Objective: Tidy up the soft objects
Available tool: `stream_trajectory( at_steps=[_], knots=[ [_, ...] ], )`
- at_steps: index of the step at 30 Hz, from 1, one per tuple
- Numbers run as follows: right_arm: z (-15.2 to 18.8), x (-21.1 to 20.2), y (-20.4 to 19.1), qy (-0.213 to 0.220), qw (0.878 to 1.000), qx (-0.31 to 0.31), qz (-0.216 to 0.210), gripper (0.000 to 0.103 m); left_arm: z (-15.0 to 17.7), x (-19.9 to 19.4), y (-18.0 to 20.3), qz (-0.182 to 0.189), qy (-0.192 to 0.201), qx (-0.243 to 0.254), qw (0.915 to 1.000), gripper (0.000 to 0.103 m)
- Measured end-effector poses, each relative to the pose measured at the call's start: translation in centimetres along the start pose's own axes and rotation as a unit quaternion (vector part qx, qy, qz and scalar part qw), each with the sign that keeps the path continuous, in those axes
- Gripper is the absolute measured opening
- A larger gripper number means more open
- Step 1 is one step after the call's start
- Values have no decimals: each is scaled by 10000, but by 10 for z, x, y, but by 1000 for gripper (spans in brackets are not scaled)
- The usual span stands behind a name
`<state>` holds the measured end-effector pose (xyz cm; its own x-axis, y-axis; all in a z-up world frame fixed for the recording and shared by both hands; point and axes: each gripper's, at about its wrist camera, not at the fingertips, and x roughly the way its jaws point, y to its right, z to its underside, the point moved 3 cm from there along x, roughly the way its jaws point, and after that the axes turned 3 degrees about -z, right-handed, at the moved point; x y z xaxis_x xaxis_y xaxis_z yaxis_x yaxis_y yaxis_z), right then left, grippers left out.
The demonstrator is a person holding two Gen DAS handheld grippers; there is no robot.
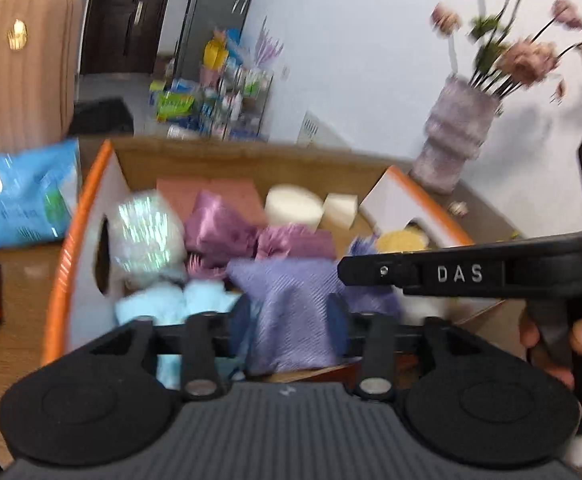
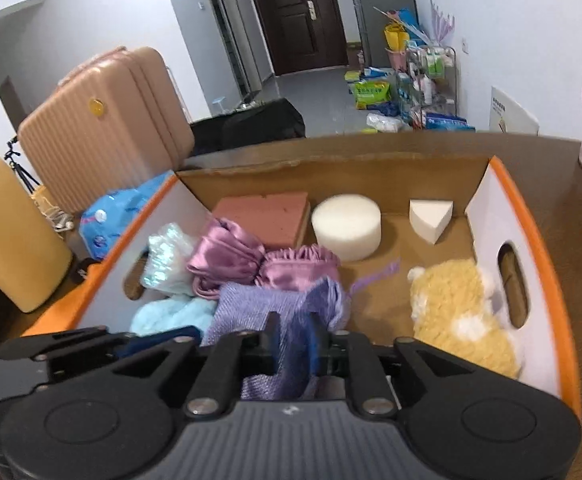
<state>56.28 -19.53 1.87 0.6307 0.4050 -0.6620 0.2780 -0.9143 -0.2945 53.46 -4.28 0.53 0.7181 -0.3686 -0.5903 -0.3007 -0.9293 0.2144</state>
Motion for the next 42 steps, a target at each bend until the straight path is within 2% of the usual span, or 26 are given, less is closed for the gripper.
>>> stream_trajectory(
  at_steps=[3, 6, 8, 10, 11, 15, 17, 24, 26, 29, 32, 37, 39, 42],
  knots=[
    [-12, -35, -4, 286, 9995, -112, 31, 25, -13, -36, 3, -117, 283, 150, 9994, 49],
    [-19, -79, -7, 641, 9973, -303, 193, 34, -28, -75, 5, -447, 647, 265, 9965, 52],
    [-17, -112, -6, 867, 9950, -410, 294, 39, -33, -103, 9, -761, 955, 370, 9918, 58],
    [-12, -139, -4, 1050, 9926, -474, 392, 43, -30, -131, 14, -1074, 1333, 486, 9840, 71],
    [-8, -152, -4, 1161, 9910, -511, 433, 43, -27, -145, 17, -1208, 1513, 513, 9797, 74],
    [18, -195, -3, 1564, 9833, -690, 620, 44, -8, -186, 30, -1412, 1957, 565, 9688, 92],
    [31, -212, -4, 1683, 9805, -754, 681, 46, 0, -199, 36, -1489, 2071, 586, 9651, 93],
    [67, -245, -17, 2033, 9738, -783, 646, 48, 25, -234, 50, -1450, 2167, 397, 9646, 97],
    [87, -254, -23, 2219, 9694, -854, 616, 58, 44, -246, 53, -1438, 2182, 301, 9648, 99],
    [125, -264, -31, 2310, 9662, -956, 629, 59, 83, -263, 63, -1352, 2133, 323, 9670, 100],
    [171, -273, -38, 2299, 9677, -895, 509, 60, 123, -279, 74, -1394, 2151, 347, 9660, 102],
    [256, -283, -45, 2099, 9755, -549, 369, 65, 189, -297, 84, -1385, 1816, 185, 9734, 103],
    [280, -285, -47, 1975, 9790, -376, 335, 67, 205, -299, 86, -1318, 1600, 156, 9782, 103],
    [296, -285, -44, 1833, 9822, -205, 343, 67, 217, -296, 89, -1287, 1432, 177, 9811, 103]
  ],
)
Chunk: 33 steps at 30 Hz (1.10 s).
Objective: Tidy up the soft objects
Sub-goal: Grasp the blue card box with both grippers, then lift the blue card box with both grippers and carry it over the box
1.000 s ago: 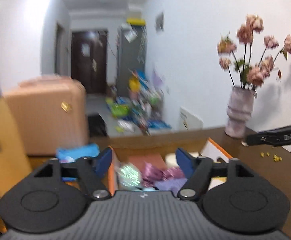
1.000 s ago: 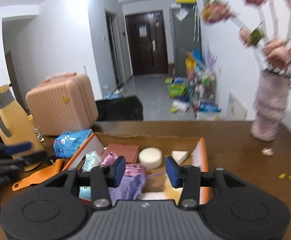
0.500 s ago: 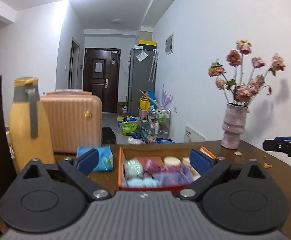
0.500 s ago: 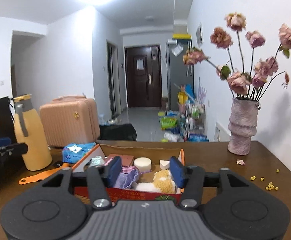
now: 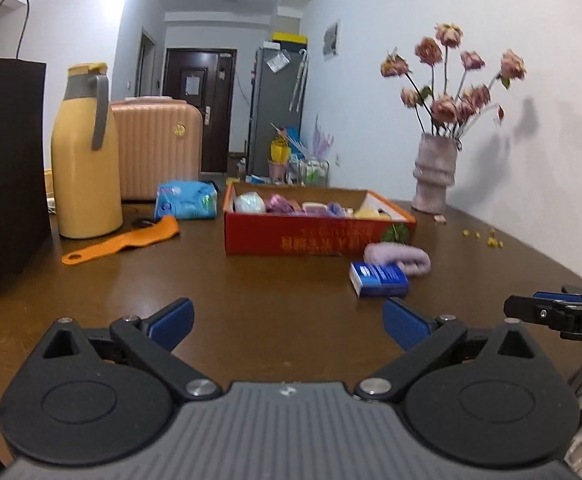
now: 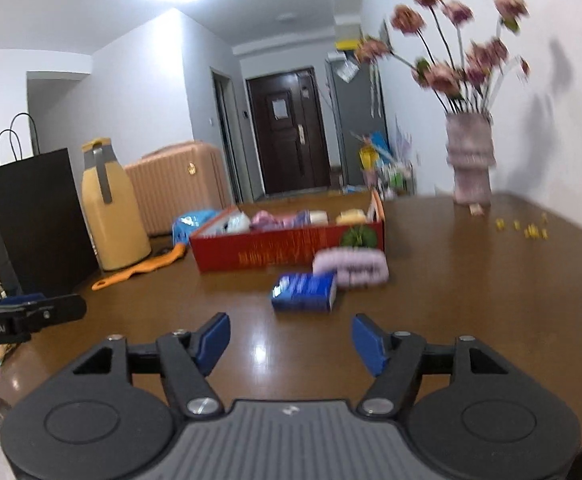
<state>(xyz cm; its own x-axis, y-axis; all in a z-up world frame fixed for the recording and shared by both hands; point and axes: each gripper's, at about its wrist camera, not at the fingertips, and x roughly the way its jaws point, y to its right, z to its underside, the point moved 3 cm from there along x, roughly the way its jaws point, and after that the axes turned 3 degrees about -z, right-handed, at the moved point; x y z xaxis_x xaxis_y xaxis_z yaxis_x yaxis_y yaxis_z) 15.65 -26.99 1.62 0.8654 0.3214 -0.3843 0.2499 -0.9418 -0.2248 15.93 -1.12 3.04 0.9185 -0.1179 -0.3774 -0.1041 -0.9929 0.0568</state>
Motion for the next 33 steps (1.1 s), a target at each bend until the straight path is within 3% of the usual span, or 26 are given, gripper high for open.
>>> stream_trajectory(
  at_steps=[8, 13, 18, 24, 28, 33],
  knots=[
    [0, 12, 10, -18, 9999, 143, 51, 67, 0, 23, 9, 178, -193, -25, 9997, 103],
    [-7, 41, 26, -134, 9992, 370, 40, 66, -6, 66, 19, 403, -454, -72, 9981, 101],
    [-20, 87, 39, -290, 9987, 416, -38, 64, -14, 124, 34, 725, -794, -168, 9941, 84],
    [-35, 153, 54, -540, 9958, 689, -270, 51, -22, 196, 48, 1119, -1192, -477, 9854, 61],
    [-41, 194, 61, -655, 9938, 833, -328, 41, -24, 241, 46, 1333, -1596, -921, 9738, 44],
    [-36, 222, 66, -819, 9912, 959, -403, 27, -22, 267, 43, 1635, -1859, -1258, 9607, 26]
  ],
)
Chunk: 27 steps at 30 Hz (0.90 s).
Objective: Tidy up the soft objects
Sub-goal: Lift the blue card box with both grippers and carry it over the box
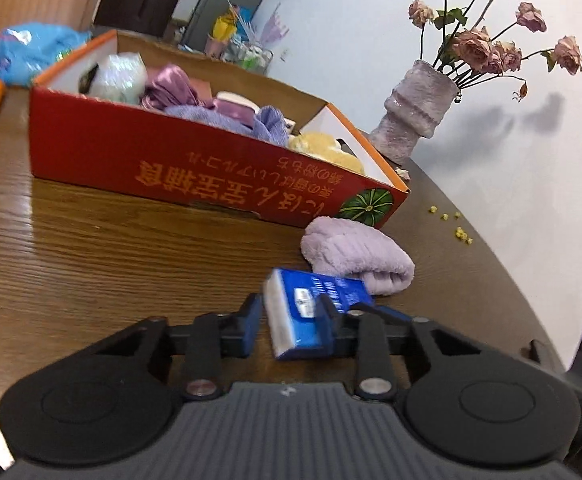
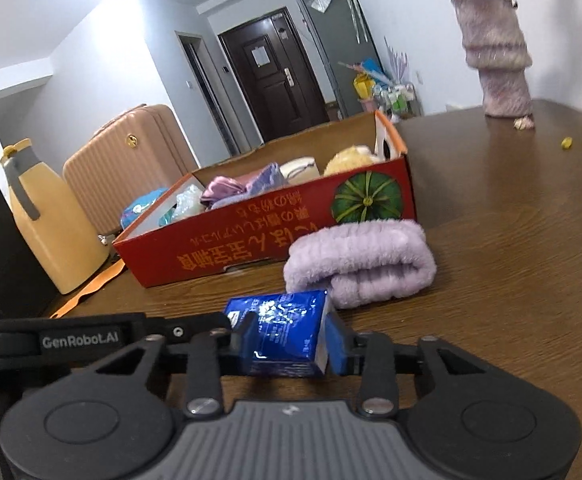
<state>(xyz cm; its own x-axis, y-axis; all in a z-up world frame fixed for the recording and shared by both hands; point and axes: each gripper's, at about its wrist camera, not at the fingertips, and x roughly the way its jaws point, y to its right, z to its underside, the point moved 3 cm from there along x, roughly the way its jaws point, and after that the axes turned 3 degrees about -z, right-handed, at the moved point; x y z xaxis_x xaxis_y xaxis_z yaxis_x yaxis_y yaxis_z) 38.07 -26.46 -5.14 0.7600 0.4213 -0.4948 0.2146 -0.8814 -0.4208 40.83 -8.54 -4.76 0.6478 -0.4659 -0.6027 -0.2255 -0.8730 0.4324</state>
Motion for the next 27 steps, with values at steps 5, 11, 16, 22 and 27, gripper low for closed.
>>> stream_trajectory(
  at_steps=[5, 11, 16, 22, 27],
  knots=[
    [1, 1, 0, 41, 10000, 18, 17, 20, 0, 2, -4, 134, -36, -216, 9997, 24],
    [17, -33, -11, 62, 9998, 111, -137, 14, 26, -34, 1, 78, -48, -261, 9996, 23],
    [45, -78, -33, 99, 9994, 159, -291, 14, 60, -84, 7, 81, 41, -265, 9996, 23],
    [52, -114, -54, 334, 9989, 9, -342, 14, 69, -122, 23, 78, 337, -46, 9994, 23],
    [36, -124, -56, 624, 9975, -11, -321, 14, 51, -122, 27, 357, 452, -153, 9982, 23]
  ],
)
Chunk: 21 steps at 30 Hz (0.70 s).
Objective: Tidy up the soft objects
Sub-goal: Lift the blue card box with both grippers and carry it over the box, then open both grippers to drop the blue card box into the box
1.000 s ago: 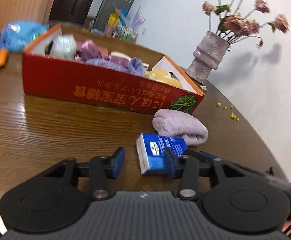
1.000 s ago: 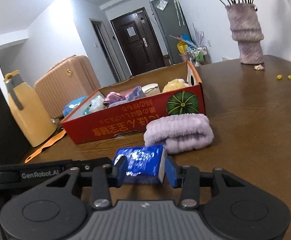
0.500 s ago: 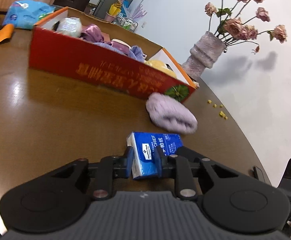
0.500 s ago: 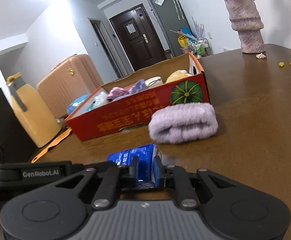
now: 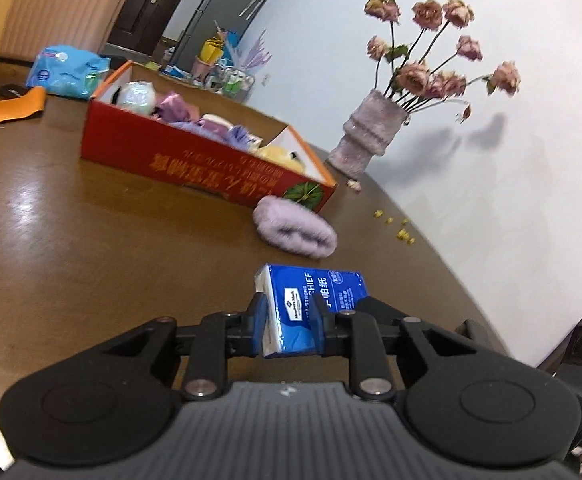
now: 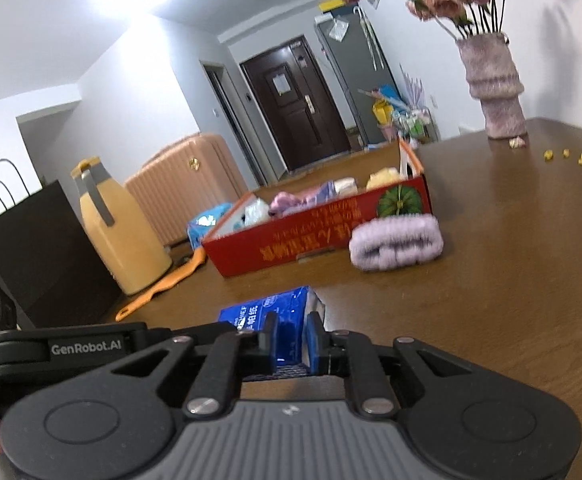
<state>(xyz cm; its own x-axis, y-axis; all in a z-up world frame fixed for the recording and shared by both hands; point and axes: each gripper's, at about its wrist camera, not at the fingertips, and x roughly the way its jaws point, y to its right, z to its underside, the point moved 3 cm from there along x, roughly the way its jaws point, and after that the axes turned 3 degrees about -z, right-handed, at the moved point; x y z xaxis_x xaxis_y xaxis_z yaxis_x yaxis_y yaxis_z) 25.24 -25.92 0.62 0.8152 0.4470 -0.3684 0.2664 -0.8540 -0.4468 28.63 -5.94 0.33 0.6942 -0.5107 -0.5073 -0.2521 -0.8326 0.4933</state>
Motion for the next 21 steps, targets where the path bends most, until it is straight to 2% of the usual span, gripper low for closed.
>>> stream_trajectory(
  at_steps=[2, 5, 9, 14, 17, 21],
  knots=[
    [-16, 4, 1, 126, 9999, -72, 13, 14, -17, 8, 2, 126, 62, -58, 9999, 23],
    [-56, 19, 2, 401, 9985, -361, 58, 14, -59, 26, 9, 318, 252, -21, 9992, 23],
    [-118, 67, 20, 523, 9977, -417, 83, 14, -127, 72, 7, 464, 389, -101, 9981, 23],
    [-170, 163, 60, 141, 9995, -97, 251, 14, -186, 156, -21, 274, 135, -365, 9989, 23],
    [-180, 218, 80, -116, 9981, -133, 593, 14, -200, 202, -41, 118, -165, -621, 9979, 23],
    [-179, 276, 104, -800, 9944, 156, 678, 14, -201, 242, -58, -404, -467, -390, 9973, 23]
  ],
)
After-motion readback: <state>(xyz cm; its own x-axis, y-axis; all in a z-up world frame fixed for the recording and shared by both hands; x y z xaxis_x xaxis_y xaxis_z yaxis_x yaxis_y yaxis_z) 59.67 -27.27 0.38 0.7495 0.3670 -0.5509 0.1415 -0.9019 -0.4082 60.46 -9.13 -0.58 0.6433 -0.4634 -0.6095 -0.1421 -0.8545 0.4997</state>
